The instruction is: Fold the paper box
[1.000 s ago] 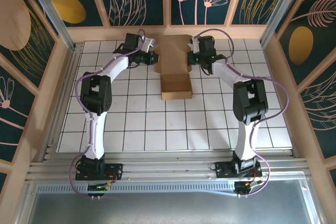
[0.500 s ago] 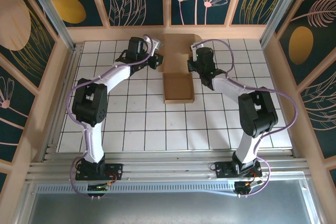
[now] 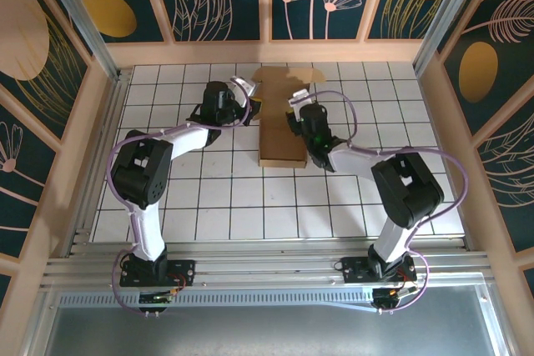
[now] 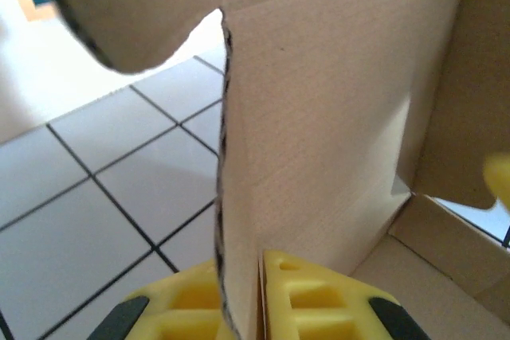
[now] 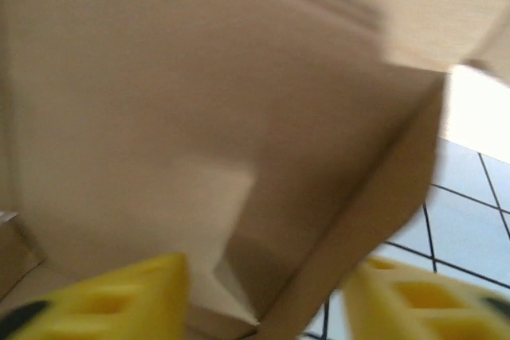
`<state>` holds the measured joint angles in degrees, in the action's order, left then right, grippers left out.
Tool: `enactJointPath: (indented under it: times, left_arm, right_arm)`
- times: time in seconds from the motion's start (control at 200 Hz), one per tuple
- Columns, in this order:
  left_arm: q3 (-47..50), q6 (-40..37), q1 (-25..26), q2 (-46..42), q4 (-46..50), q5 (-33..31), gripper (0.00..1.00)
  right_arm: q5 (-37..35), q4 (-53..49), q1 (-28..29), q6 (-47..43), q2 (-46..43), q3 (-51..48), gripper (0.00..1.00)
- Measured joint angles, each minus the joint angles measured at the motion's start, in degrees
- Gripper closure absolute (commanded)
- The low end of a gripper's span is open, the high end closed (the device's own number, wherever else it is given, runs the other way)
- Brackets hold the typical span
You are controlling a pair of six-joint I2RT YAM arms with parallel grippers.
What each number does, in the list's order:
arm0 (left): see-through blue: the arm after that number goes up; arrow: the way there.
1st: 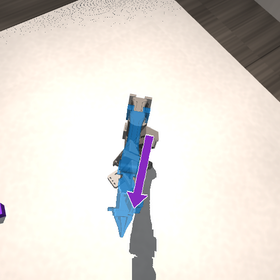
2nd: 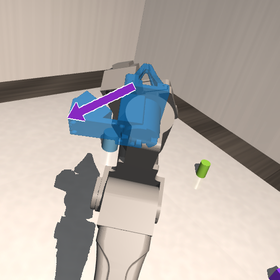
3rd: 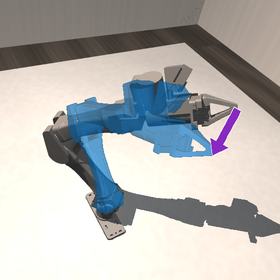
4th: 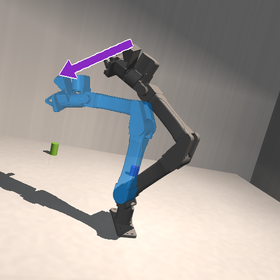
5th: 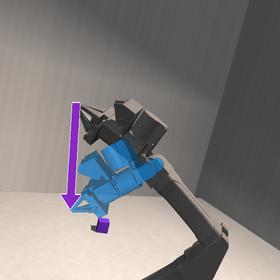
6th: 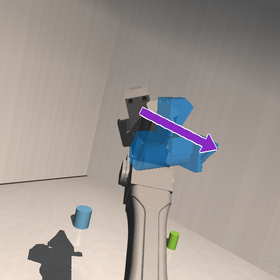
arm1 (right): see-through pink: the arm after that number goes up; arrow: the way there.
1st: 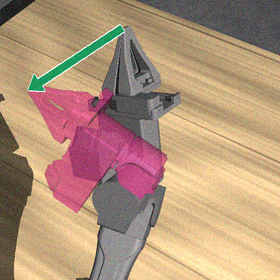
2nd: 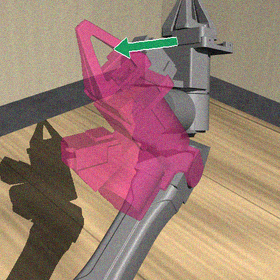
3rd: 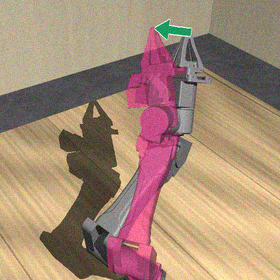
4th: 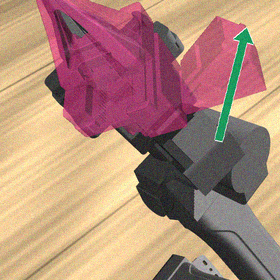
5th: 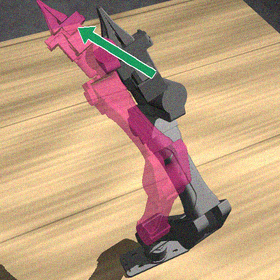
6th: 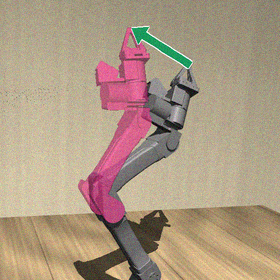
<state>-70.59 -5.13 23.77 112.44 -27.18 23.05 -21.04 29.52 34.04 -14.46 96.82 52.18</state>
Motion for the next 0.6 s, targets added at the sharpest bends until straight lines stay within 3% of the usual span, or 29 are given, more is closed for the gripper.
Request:
enactJointPath:
  times: [0.21,0.345,0.471,0.601]
  left_arm:
    - [0.00,-1.55,0.59,-0.02,-4.37,0.33,0.93]
    - [0.17,-2.86,0.90,-0.02,-4.42,0.46,0.94]
    - [0.37,-3.48,0.96,-0.02,-4.83,0.50,0.94]
    - [0.90,-3.87,0.96,-0.02,-5.68,0.70,0.94]
  right_arm:
    - [1.66,-6.16,0.76,1.31,-15.54,-3.13,0.12]
    - [7.76,-12.26,-0.42,-0.50,-25.79,0.20,0.11]
    - [17.75,-20.17,-5.31,-6.56,-23.30,11.54,0.11]
    - [26.60,-35.21,-8.66,-18.08,-11.72,28.92,0.14]
